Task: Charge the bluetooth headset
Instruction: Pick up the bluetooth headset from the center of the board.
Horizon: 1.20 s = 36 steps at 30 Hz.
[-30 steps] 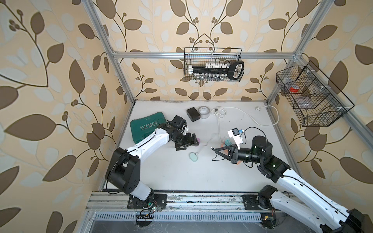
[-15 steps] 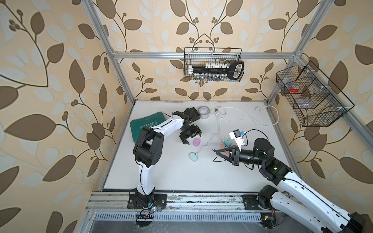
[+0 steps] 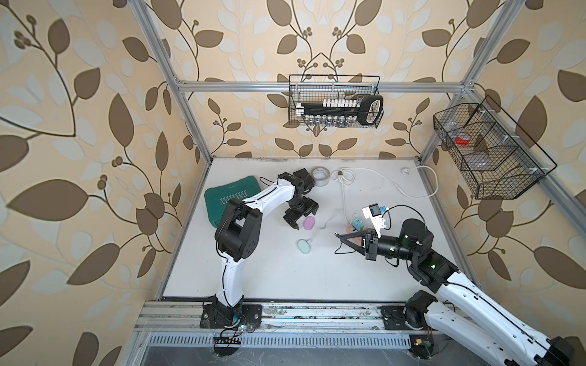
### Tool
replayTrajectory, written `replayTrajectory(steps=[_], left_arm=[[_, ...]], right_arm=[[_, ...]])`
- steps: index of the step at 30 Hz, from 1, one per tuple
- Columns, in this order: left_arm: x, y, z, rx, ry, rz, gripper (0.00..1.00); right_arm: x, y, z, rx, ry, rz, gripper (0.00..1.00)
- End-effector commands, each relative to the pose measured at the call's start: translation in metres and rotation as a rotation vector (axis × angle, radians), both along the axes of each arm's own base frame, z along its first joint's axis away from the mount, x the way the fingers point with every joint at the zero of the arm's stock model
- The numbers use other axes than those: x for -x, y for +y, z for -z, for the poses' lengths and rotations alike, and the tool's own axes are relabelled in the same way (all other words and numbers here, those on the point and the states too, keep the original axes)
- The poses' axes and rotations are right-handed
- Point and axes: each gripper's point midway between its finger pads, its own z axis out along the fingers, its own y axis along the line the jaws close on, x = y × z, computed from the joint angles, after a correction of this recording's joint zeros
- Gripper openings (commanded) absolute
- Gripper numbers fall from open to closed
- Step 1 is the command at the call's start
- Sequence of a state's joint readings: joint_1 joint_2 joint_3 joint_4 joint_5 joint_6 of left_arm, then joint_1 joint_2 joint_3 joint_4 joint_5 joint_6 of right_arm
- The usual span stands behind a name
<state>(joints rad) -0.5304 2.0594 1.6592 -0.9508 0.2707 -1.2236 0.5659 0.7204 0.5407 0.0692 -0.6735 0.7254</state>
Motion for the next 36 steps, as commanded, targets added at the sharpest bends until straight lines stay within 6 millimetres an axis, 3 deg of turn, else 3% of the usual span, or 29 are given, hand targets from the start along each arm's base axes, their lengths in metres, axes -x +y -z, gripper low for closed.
replayTrajectory(steps=[1, 27, 33, 36], left_arm=[[-0.004, -0.007, 0.004, -0.024, 0.021, -0.048, 0.92], [-0.015, -0.011, 0.035, -0.11, 0.064, -0.151, 0.9], [-0.015, -0.013, 0.045, -0.11, 0.082, -0.159, 0.77], [-0.012, -0.012, 0.048, -0.113, 0.089, -0.157, 0.75]], right_arm=[[0.002, -0.002, 0.001, -0.016, -0.001, -0.001, 0.01], [0.005, -0.008, -0.003, -0.032, -0.017, 0.001, 0.01], [0.006, -0.01, -0.002, -0.031, -0.015, 0.005, 0.01], [0.007, -0.012, -0.004, -0.034, -0.022, 0.008, 0.01]])
